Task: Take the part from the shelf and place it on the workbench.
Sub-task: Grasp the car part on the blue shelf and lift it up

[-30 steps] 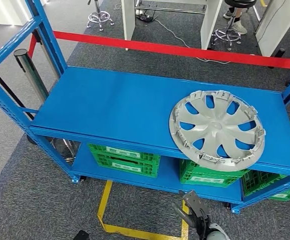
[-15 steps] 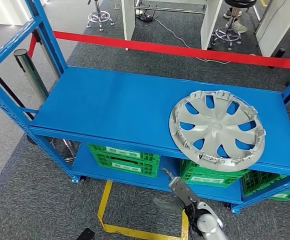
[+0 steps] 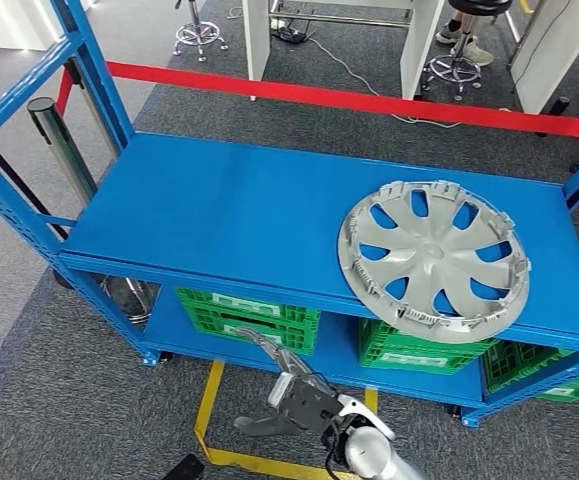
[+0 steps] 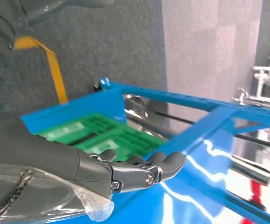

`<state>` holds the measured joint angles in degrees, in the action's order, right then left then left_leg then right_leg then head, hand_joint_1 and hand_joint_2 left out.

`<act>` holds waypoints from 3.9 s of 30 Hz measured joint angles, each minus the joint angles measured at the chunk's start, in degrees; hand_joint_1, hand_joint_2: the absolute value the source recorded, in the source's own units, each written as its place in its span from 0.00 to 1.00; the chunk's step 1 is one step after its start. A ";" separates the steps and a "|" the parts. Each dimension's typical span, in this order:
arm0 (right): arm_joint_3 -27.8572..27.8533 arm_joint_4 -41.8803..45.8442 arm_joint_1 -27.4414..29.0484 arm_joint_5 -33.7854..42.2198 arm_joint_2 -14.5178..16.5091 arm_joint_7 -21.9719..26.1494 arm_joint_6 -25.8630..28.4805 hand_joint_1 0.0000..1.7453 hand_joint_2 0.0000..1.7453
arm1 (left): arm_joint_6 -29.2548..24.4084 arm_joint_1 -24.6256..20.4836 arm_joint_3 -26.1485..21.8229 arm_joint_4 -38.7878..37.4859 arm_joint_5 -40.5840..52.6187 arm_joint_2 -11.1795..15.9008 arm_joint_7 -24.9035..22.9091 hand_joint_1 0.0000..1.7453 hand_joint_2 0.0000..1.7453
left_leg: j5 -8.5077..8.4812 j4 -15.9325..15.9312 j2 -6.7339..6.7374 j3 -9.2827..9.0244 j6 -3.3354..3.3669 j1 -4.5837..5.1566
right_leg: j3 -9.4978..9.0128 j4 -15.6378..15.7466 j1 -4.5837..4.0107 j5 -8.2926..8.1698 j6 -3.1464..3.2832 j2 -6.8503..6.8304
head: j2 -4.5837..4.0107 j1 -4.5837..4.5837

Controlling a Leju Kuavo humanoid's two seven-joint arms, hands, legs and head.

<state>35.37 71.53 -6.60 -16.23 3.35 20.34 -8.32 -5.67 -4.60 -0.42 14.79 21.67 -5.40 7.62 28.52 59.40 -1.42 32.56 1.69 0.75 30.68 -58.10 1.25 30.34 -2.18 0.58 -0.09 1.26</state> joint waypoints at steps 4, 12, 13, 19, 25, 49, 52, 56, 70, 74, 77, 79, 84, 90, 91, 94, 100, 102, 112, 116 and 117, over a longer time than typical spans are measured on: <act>4.05 3.79 -0.45 -3.54 -0.75 -0.78 5.74 0.00 1.00 | 0.07 -0.06 0.40 -0.04 0.82 -0.10 -0.27 0.00 0.00 | 0.00 0.00 0.00 0.00 0.00 0.00 | 0.00 0.01 0.00 0.00 0.00 0.00 | 0.00 -0.01; 5.30 9.41 0.96 -15.91 -1.37 -2.63 17.36 0.00 1.00 | -0.52 -0.04 0.48 -0.11 1.15 -0.29 -0.34 0.00 0.00 | 0.00 0.00 0.00 0.00 0.00 0.00 | 0.00 0.02 0.00 0.00 0.00 0.00 | 0.00 0.00; 5.32 10.17 1.26 -17.68 -1.43 -2.82 18.69 0.00 1.00 | -0.63 -0.03 0.47 -0.14 1.15 -0.35 -0.34 0.00 0.00 | 0.00 0.00 0.00 0.00 0.00 0.00 | 0.00 0.02 0.00 0.00 0.00 0.00 | 0.00 0.01; 4.99 14.55 3.03 -27.14 -1.54 -3.99 24.68 0.00 1.00 | -1.28 0.13 0.45 -0.23 1.11 -0.73 -0.30 0.00 0.00 | 0.01 0.00 0.00 0.00 0.00 0.00 | 0.00 0.02 0.00 0.00 0.00 0.00 | 0.00 -0.01; 2.61 20.11 5.92 -37.00 -1.54 -5.81 29.67 0.00 1.00 | -2.06 0.61 0.08 -0.23 0.73 -1.21 -0.12 0.00 0.00 | 0.01 0.00 0.00 0.00 0.00 0.00 | 0.00 0.03 0.00 0.00 0.00 0.00 | 0.00 0.00; -16.89 35.24 22.30 -69.84 -0.01 -13.91 45.77 0.00 1.00 | -6.25 2.63 -8.24 -1.33 -2.73 -3.90 2.28 0.00 0.00 | 0.06 0.00 0.00 0.00 0.07 0.01 | -0.04 0.12 0.00 0.03 -0.05 0.01 | 0.00 0.01; -17.62 35.71 23.68 -71.87 -0.88 -19.60 46.42 0.00 1.00 | -6.66 2.72 -9.49 -1.43 -3.14 -4.19 2.62 0.00 0.00 | 0.06 0.00 -0.01 0.00 0.07 0.01 | -0.07 0.15 0.00 0.03 -0.05 -0.02 | 0.00 -0.01; -17.95 35.67 25.10 -73.08 -2.65 -28.33 46.59 0.00 1.00 | -6.85 2.80 -11.03 -1.48 -3.52 -4.43 2.90 0.00 0.00 | 0.06 0.00 -0.01 0.00 0.07 0.01 | -0.07 0.16 0.01 0.03 -0.05 -0.01 | 0.00 -0.01; -18.43 31.35 26.77 -68.72 -4.75 -33.99 46.61 0.00 1.00 | -7.69 2.95 -13.90 -1.50 -3.55 -4.99 3.19 0.00 0.00 | 0.06 -0.01 -0.01 0.00 0.07 0.00 | -0.07 0.17 0.00 0.03 -0.05 -0.02 | 0.00 0.00; -18.75 29.66 26.88 -67.24 -4.77 -33.20 46.61 0.00 1.00 | -7.71 2.96 -14.26 -1.50 -3.41 -5.04 3.27 0.00 0.00 | 0.06 0.00 -0.01 0.00 0.07 0.00 | -0.07 0.17 0.00 0.03 -0.06 -0.02 | 0.00 -0.01; -19.55 28.17 27.03 -66.78 -4.75 -32.44 46.61 0.00 1.00 | -7.73 2.96 -14.55 -1.50 -3.21 -5.07 3.38 0.00 0.00 | 0.06 0.00 -0.01 0.00 0.07 0.00 | -0.08 0.17 0.00 0.03 -0.06 -0.02 | 0.00 -0.01; -20.19 27.36 27.17 -66.67 -4.74 -32.06 46.62 0.00 1.00 | -7.74 2.97 -14.76 -1.50 -3.20 -5.08 3.50 0.00 0.00 | 0.06 0.00 -0.01 0.00 0.07 0.01 | -0.08 0.17 0.00 0.03 -0.06 -0.02 | 0.00 -0.01; -21.23 26.19 27.43 -66.52 -4.65 -31.77 46.64 0.00 1.00 | -7.75 2.97 -15.11 -1.50 -3.17 -5.11 3.73 0.00 0.00 | 0.06 0.00 -0.01 0.00 0.07 0.01 | -0.07 0.17 0.00 0.02 -0.06 -0.02 | 0.00 -0.01; -22.02 25.29 27.65 -68.06 -4.44 -31.85 46.64 0.00 1.00 | -7.78 2.99 -15.47 -1.50 -3.31 -5.17 3.91 0.00 0.00 | 0.06 0.00 -0.01 -0.01 0.07 0.01 | -0.07 0.17 0.00 0.03 -0.06 -0.02 | 0.00 0.01; -22.38 25.17 27.78 -68.80 -4.35 -31.95 46.64 0.00 1.00 | -7.78 3.00 -15.59 -1.51 -3.39 -5.20 3.98 0.00 0.00 | 0.06 0.00 -0.01 -0.01 0.07 0.01 | -0.07 0.17 0.00 0.03 -0.06 -0.02 | 0.00 0.00; -23.78 24.88 28.50 -71.12 -4.06 -32.52 46.64 0.00 1.00 | -7.29 3.14 -15.95 -1.60 -3.47 -5.09 4.21 0.00 0.00 | 0.06 0.00 -0.01 0.00 0.07 0.01 | -0.07 0.17 0.00 0.03 -0.06 -0.02 | 0.00 -0.01; -27.84 24.85 30.05 -73.52 -3.77 -31.97 46.70 0.00 1.00 | -7.01 3.46 -17.10 -1.92 -3.72 -4.37 4.24 0.00 0.00 | 0.07 0.00 -0.01 0.00 0.08 0.01 | -0.07 0.17 0.01 0.03 -0.06 -0.02 | 0.00 -0.01; -29.44 24.93 30.21 -73.58 -3.47 -30.95 46.70 0.00 1.00 | -7.16 3.51 -17.44 -1.97 -3.73 -4.26 4.19 0.00 0.00 | 0.07 0.00 -0.01 0.00 0.08 0.01 | -0.08 0.18 0.01 0.03 -0.06 -0.02 | 0.00 -0.01; -33.45 22.23 26.04 -73.65 -1.98 -29.63 46.70 0.00 1.00 | -7.59 3.42 -18.56 -2.03 -3.21 -4.33 5.07 0.00 0.00 | 0.06 0.00 0.00 -0.02 0.08 0.01 | -0.10 0.17 0.00 -0.01 -0.12 0.00 | 0.00 0.00; -31.26 17.81 21.61 -73.75 -2.31 -33.62 46.70 0.00 1.00 | -8.91 3.15 -18.69 -2.03 -2.97 -4.87 4.92 0.00 0.00 | 0.05 0.00 0.00 -0.05 0.09 0.01 | -0.13 0.17 0.01 -0.03 -0.13 0.01 | 0.00 0.00; -30.38 16.69 20.61 -73.77 -2.43 -34.31 46.70 0.00 1.00 | -9.19 3.04 -18.71 -2.03 -2.86 -5.08 4.83 0.00 0.00 | 0.04 0.00 0.00 -0.05 0.09 0.01 | -0.13 0.17 0.01 -0.03 -0.14 0.01 | 0.00 -0.01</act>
<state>4.98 88.23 14.00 -90.00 0.92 -13.96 38.38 -14.86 -1.56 -19.12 12.76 18.80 -10.48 12.44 28.57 59.40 -1.42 32.50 1.78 0.75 30.55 -57.93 1.26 30.31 -2.31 0.59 -0.09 1.26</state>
